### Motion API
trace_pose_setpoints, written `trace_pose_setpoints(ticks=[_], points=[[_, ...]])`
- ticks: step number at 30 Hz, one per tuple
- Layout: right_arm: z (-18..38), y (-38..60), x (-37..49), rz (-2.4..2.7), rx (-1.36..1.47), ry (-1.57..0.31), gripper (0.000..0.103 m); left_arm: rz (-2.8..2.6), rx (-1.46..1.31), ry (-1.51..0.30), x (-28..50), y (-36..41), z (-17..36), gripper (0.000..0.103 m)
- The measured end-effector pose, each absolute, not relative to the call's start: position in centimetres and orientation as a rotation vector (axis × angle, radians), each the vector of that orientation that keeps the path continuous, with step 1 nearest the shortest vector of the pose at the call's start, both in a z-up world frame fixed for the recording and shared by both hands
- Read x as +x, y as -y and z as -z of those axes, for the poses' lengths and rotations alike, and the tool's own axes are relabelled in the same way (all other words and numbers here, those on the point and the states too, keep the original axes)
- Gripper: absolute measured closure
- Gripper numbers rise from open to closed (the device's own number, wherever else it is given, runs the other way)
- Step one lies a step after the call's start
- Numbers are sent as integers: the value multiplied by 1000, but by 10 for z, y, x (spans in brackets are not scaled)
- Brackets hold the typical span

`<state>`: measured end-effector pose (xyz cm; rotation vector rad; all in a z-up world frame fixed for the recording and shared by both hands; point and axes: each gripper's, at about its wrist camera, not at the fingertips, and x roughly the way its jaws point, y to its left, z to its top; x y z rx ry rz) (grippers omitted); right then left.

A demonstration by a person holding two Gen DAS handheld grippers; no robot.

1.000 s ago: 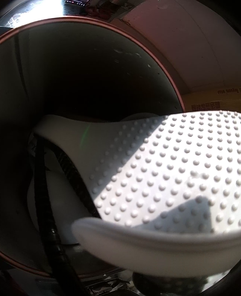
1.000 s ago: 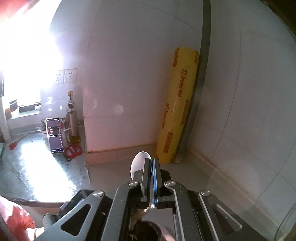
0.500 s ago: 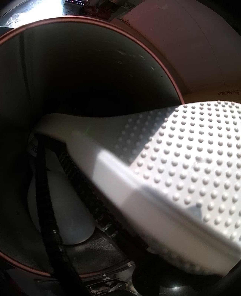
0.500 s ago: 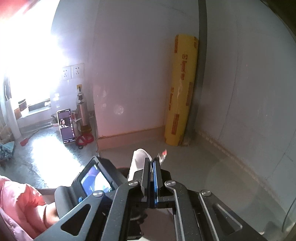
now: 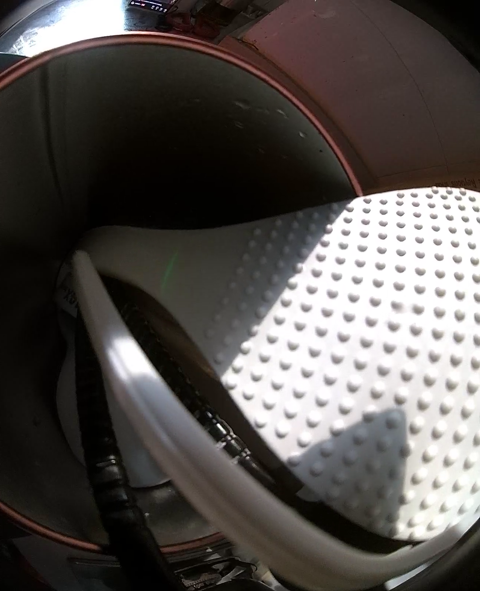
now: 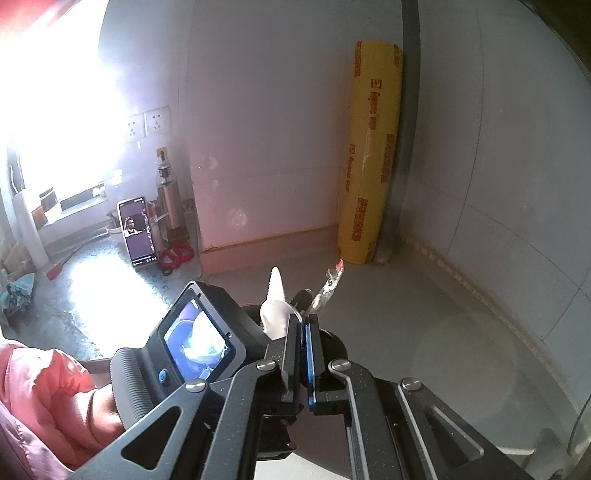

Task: Organize utensils
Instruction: 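Lower the white plastic spoon into the red holder and open the right gripper, then withdraw the open right gripper from the holder toward the pink spatula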

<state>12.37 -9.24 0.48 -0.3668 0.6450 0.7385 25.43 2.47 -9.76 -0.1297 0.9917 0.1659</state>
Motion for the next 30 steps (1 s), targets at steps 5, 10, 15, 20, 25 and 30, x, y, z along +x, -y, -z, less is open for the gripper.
trace_pose_setpoints(ticks=[5, 10, 15, 20, 25, 30], points=[[-6, 94, 126, -736, -349, -657, 100, -165, -136, -982, 256, -14, 98, 13], [-9, 98, 125, -730, -336, -652, 94, -167, -136, -977, 250, -19, 106, 13], [-12, 103, 126, -732, -308, -658, 88, -174, -134, -963, 244, -13, 104, 13], [-17, 109, 126, -724, -284, -647, 81, -179, -130, -943, 235, -10, 104, 13], [-21, 118, 127, -711, -258, -636, 72, -181, -135, -926, 233, -7, 105, 13], [-24, 127, 126, -691, -236, -617, 47, -181, -141, -914, 230, -5, 106, 13]])
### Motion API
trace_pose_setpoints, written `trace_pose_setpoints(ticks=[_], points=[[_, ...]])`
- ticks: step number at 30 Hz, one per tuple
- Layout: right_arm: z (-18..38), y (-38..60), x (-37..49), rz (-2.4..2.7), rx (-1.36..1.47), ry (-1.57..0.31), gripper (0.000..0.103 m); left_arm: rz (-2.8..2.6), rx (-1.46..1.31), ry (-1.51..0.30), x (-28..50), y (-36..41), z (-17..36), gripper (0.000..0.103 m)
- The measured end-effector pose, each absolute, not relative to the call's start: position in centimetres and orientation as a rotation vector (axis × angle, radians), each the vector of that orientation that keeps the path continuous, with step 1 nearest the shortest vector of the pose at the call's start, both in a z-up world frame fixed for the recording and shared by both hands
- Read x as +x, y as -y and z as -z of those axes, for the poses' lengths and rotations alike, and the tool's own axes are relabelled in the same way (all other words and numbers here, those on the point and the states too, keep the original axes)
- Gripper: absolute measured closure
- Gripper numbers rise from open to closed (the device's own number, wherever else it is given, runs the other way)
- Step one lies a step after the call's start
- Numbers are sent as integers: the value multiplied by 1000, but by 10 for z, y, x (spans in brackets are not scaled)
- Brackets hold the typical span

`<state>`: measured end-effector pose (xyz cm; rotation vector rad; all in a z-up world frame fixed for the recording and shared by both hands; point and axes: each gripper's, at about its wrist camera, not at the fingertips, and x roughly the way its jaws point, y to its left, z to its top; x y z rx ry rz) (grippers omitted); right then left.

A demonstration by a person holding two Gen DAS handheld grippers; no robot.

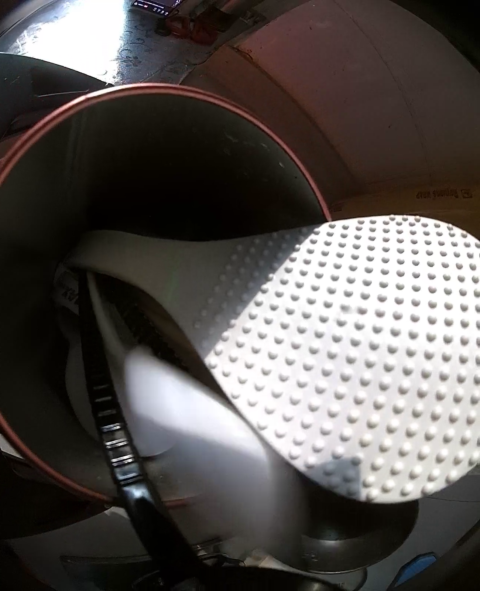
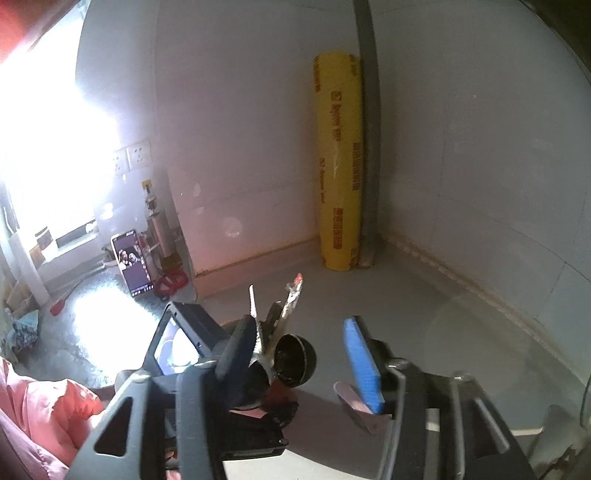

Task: Organize utensils
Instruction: 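Withdraw the open right gripper from the holder toward the pink spatula, then move the open right gripper down over the pink spatula's handle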

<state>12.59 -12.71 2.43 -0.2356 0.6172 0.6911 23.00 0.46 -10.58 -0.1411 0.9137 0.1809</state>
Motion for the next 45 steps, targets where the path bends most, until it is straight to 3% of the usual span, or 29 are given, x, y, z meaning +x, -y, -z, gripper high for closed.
trace_pose_setpoints(ticks=[8, 18, 32, 45], points=[[-22, 146, 134, -634, -199, -631, 41, -185, -142, -896, 222, 2, 109, 13], [0, 187, 153, -514, -138, -717, 41, -187, -146, -875, 213, 3, 113, 13], [93, 209, 192, -421, -129, -1017, 41, -179, -140, -853, 205, -10, 120, 13], [151, 160, 220, -480, -324, -1124, 42, -178, -140, -850, 188, -2, 131, 13]])
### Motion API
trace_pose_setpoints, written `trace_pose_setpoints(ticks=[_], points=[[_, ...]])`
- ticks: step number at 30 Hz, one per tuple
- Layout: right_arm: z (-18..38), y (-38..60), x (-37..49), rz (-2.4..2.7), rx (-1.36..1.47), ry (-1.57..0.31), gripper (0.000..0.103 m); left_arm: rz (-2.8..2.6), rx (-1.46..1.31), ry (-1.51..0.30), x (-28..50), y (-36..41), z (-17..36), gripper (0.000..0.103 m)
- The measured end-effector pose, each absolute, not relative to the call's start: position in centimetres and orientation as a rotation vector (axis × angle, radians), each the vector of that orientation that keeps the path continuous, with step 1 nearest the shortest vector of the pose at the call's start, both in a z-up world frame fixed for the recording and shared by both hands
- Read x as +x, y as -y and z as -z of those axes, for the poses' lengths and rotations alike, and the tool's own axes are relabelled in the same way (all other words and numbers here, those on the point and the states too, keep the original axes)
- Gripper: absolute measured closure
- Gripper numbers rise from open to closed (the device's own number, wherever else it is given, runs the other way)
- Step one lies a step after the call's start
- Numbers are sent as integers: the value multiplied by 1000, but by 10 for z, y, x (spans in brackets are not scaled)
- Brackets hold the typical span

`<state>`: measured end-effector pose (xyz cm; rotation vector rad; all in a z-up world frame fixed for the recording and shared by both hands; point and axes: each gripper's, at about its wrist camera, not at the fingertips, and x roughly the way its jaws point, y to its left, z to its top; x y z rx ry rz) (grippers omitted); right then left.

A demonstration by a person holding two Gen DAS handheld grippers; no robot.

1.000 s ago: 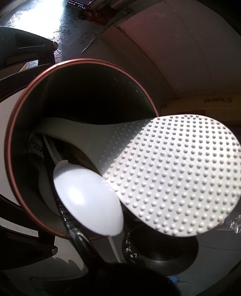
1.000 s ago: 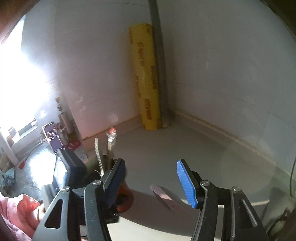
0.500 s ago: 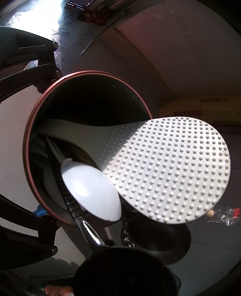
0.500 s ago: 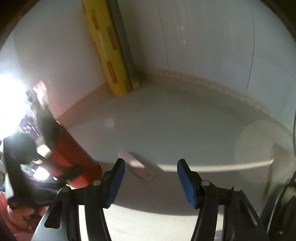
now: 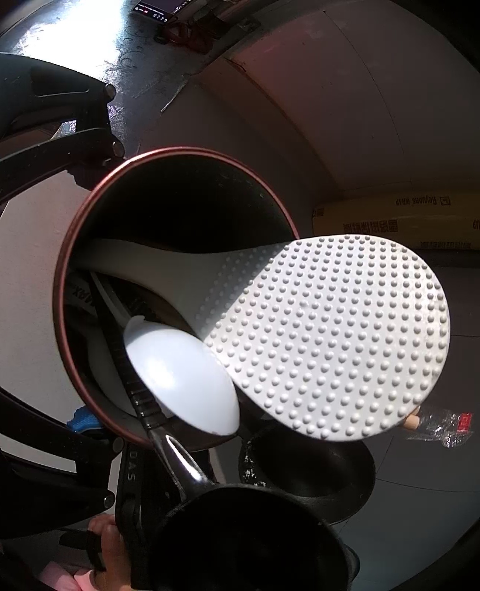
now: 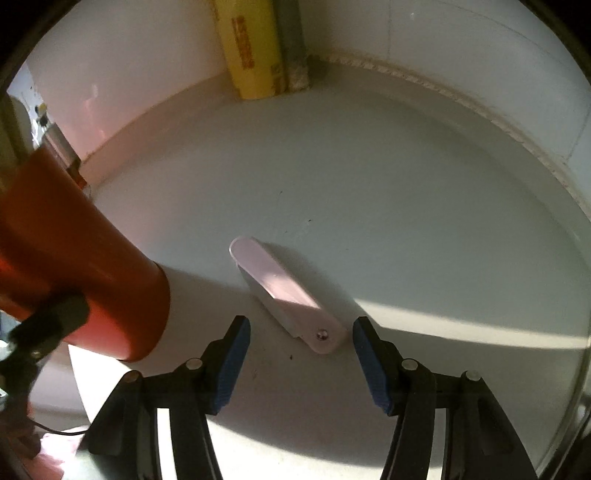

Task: Organize utensils
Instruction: 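Move the open right gripper down over the pink spatula's handle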

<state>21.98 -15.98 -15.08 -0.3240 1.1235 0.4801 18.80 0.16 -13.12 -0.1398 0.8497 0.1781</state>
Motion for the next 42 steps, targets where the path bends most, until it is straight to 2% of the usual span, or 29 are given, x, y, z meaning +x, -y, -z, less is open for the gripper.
trace_pose_setpoints(ticks=[2, 4, 8, 9, 15, 17, 33, 42], points=[[152, 156, 223, -481, -349, -1118, 44, -179, -141, -849, 187, -1, 131, 13], [150, 156, 219, -474, -371, -1109, 58, -181, -142, -850, 185, 2, 131, 13], [149, 156, 219, -475, -385, -1101, 77, -185, -145, -848, 185, 1, 134, 13], [149, 158, 218, -470, -386, -1102, 79, -186, -146, -848, 184, -1, 134, 13], [145, 177, 213, -406, -336, -1119, 79, -190, -148, -844, 191, 5, 131, 13], [145, 184, 212, -393, -311, -1124, 79, -191, -148, -842, 187, 15, 107, 13], [133, 224, 192, -310, -152, -1133, 79, -189, -146, -840, 187, 14, 109, 13], [132, 229, 177, -302, -162, -1124, 80, -189, -146, -841, 186, 13, 108, 13]])
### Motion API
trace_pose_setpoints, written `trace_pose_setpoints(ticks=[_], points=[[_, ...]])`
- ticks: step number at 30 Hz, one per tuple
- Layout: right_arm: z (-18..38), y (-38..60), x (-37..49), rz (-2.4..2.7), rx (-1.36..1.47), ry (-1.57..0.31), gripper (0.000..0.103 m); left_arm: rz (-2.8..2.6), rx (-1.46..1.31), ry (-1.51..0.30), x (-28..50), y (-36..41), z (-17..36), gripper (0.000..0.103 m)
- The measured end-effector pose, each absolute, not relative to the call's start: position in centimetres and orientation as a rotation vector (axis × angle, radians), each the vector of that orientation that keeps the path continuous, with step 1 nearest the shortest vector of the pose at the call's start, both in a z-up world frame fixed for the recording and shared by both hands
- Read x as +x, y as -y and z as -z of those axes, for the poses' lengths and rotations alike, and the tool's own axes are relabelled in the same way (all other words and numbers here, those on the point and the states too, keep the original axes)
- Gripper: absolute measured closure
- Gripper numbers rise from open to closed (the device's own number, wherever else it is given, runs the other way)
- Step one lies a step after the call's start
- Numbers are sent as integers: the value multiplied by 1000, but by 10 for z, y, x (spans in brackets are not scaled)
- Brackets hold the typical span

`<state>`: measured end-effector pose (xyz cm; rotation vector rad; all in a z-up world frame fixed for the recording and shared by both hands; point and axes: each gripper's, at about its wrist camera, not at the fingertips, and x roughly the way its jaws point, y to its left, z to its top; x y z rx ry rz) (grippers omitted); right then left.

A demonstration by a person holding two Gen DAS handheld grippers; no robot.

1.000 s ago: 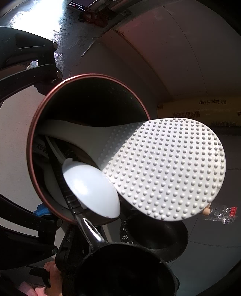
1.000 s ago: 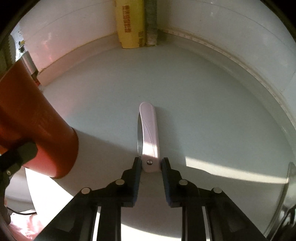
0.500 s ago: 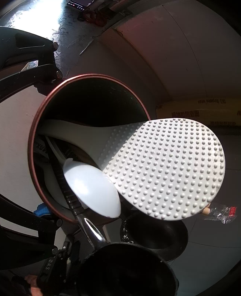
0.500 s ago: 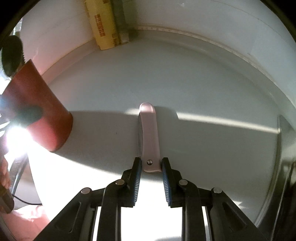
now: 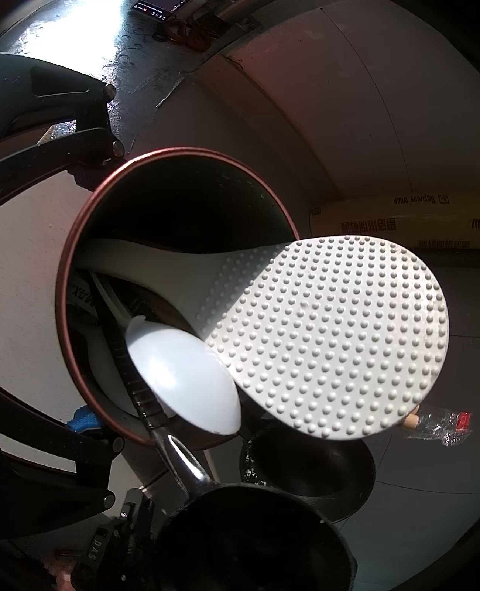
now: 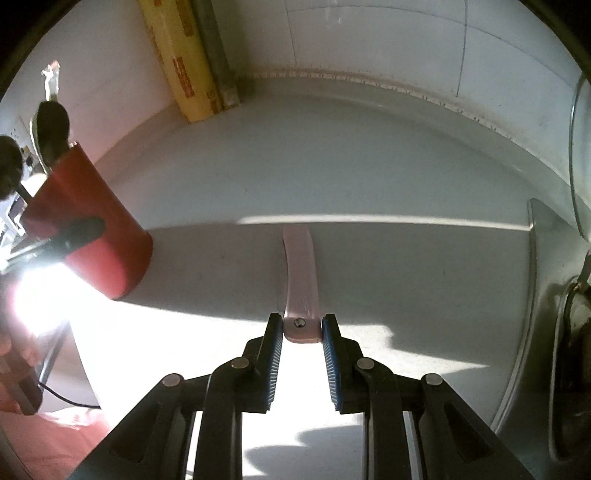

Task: Organize utensils
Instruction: 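Move the open right gripper down over the pink spatula's handle, then close the right gripper on the pink spatula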

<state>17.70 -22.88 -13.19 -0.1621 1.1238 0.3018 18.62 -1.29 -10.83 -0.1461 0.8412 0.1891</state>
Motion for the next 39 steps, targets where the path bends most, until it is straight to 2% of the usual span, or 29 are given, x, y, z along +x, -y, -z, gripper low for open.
trace_pose_setpoints(ticks=[11, 15, 30, 39], points=[[144, 217, 195, -314, -206, -1182, 78, -189, -145, -841, 186, 12, 108, 13], [142, 210, 211, -326, -187, -1191, 63, -187, -145, -843, 185, 11, 109, 13], [153, 168, 309, -292, -212, -1249, 62, -188, -146, -844, 184, 9, 110, 13], [157, 138, 320, -255, -285, -1256, 64, -187, -144, -844, 184, 9, 109, 13]])
